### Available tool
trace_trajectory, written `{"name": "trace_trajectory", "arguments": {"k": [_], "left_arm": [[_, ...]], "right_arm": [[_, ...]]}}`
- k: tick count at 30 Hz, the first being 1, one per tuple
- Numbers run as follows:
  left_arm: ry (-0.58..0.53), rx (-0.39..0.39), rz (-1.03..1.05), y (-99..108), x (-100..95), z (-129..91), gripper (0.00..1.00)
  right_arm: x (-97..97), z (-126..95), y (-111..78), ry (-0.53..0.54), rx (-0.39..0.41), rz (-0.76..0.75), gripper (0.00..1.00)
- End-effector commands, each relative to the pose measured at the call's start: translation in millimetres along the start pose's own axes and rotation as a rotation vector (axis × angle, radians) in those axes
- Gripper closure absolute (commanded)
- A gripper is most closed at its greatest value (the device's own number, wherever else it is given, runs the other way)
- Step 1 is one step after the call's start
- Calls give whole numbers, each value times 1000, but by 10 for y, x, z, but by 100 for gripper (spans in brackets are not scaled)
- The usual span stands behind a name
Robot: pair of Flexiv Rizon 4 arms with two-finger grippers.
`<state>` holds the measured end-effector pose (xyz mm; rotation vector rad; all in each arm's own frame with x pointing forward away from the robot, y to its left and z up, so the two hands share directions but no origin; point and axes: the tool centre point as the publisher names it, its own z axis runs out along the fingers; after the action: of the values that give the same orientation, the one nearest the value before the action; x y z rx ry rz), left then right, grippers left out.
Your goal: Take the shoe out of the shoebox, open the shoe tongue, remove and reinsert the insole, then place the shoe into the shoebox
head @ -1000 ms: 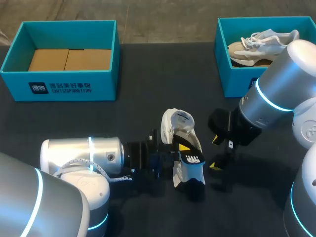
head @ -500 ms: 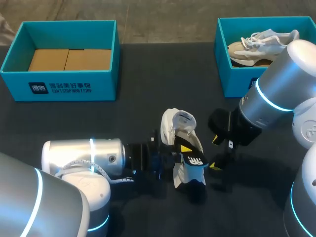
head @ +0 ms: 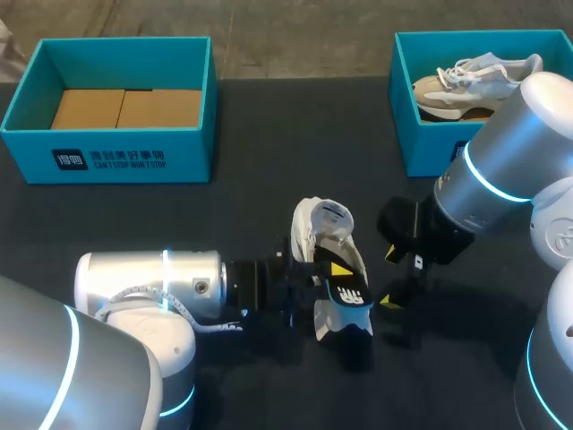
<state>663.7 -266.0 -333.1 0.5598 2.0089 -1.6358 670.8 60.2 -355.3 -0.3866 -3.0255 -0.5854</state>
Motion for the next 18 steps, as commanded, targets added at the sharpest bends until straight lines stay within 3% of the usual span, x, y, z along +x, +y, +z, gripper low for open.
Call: {"name": "trace_trajectory", "arguments": {"k": [1,13,17,18], "left_arm": [[2,19,5,-6,-10,-36,84],[14,61,21,-107,-23,-17,82],[18,78,21,-127,-25,-10,86],[18,79,21,-131,-25,-9,93]], "right_arm": [[11,6,-2,-2,1,0,0],[11,6,-2,-2,1,0,0],[11,6,-2,-2,1,0,0],[11,6,-2,-2,1,0,0]]}}
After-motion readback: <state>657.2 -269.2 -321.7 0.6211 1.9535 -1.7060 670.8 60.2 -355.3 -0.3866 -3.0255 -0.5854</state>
